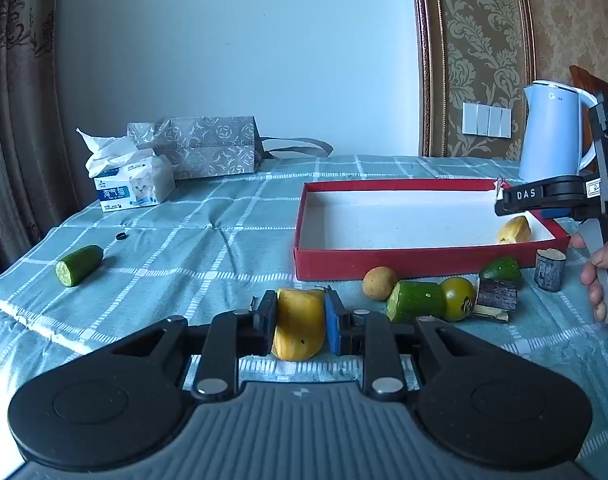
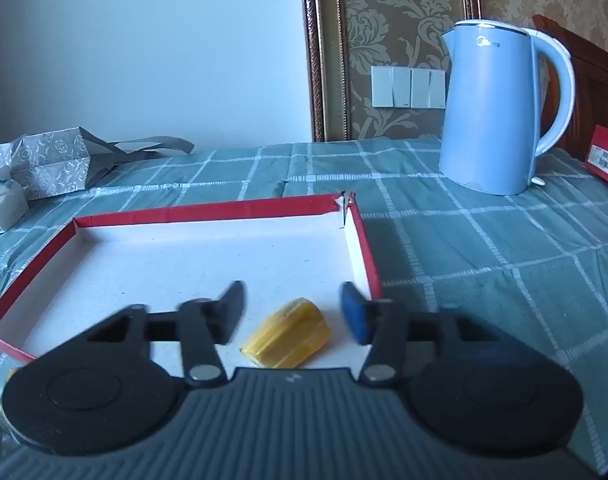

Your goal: Organize fruits

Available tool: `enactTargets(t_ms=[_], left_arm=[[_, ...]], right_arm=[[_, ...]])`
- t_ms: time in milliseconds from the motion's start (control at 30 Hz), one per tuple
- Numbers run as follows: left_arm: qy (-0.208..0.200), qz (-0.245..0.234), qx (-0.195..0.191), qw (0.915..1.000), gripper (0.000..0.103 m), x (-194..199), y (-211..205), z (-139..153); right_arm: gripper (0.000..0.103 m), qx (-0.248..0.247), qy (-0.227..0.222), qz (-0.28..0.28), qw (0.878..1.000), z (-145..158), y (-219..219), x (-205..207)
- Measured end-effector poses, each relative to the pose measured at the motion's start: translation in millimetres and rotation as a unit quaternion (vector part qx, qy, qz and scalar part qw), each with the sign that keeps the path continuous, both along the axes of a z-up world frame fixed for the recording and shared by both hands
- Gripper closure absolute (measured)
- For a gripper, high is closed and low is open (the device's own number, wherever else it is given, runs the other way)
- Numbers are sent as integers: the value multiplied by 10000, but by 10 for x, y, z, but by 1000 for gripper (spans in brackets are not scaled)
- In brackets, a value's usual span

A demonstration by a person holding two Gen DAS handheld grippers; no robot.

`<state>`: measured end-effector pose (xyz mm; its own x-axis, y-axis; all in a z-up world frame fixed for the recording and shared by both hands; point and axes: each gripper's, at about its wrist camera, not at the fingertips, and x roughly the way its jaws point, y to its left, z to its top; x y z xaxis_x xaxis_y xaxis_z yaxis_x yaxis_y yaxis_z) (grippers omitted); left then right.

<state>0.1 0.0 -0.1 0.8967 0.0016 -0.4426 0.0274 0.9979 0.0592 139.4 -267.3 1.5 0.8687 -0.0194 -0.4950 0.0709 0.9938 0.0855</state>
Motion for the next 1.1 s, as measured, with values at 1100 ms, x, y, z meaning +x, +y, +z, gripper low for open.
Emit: enactTargets(t_ms=[1100], left_arm=[[-230, 229, 411, 9986, 78, 172, -145, 320]], right_arm=[[9, 32, -1568, 174, 9875, 197, 295, -1417]])
